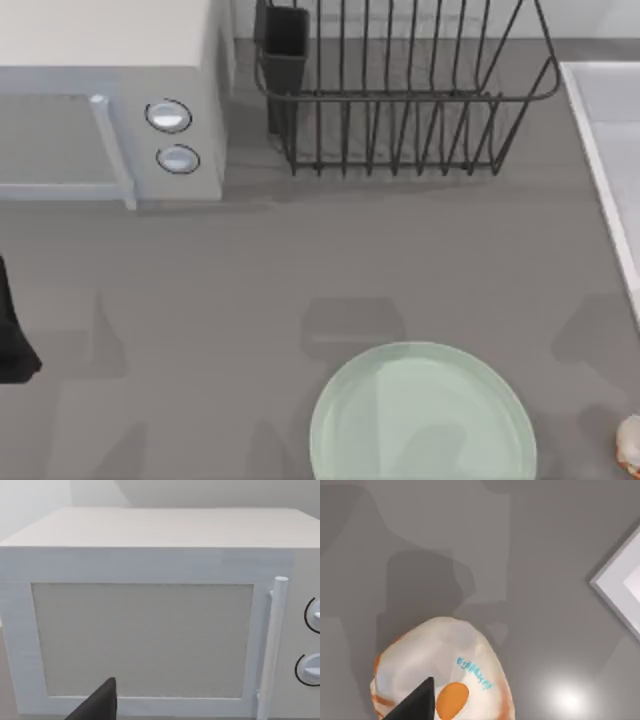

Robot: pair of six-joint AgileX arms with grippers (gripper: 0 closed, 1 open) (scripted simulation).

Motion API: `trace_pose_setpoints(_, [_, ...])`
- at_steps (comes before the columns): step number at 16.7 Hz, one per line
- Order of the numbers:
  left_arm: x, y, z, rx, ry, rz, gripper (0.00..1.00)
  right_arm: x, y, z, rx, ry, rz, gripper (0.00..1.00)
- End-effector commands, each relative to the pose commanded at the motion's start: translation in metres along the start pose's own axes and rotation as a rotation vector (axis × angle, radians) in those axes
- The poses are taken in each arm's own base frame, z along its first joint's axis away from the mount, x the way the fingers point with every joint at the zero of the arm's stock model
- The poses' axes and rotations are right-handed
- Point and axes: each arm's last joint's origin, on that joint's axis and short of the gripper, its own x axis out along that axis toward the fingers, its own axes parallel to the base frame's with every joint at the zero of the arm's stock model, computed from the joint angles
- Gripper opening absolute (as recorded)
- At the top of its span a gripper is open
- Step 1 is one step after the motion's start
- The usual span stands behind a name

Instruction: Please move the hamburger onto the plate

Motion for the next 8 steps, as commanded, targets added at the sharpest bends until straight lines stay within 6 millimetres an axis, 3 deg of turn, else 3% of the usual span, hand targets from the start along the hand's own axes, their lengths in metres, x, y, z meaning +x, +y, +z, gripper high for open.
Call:
trace_pose_setpoints(4, [0.000,0.000,0.000,0.000,0.000,0.000,1.00,0.013,-0.005,0.022,-0.238,0.209,0.220,1.00])
trace_pose_setpoints(8, [0.000,0.000,0.000,0.000,0.000,0.000,1.00,0.022,-0.008,0.036,-0.372,0.304,0.346,1.00])
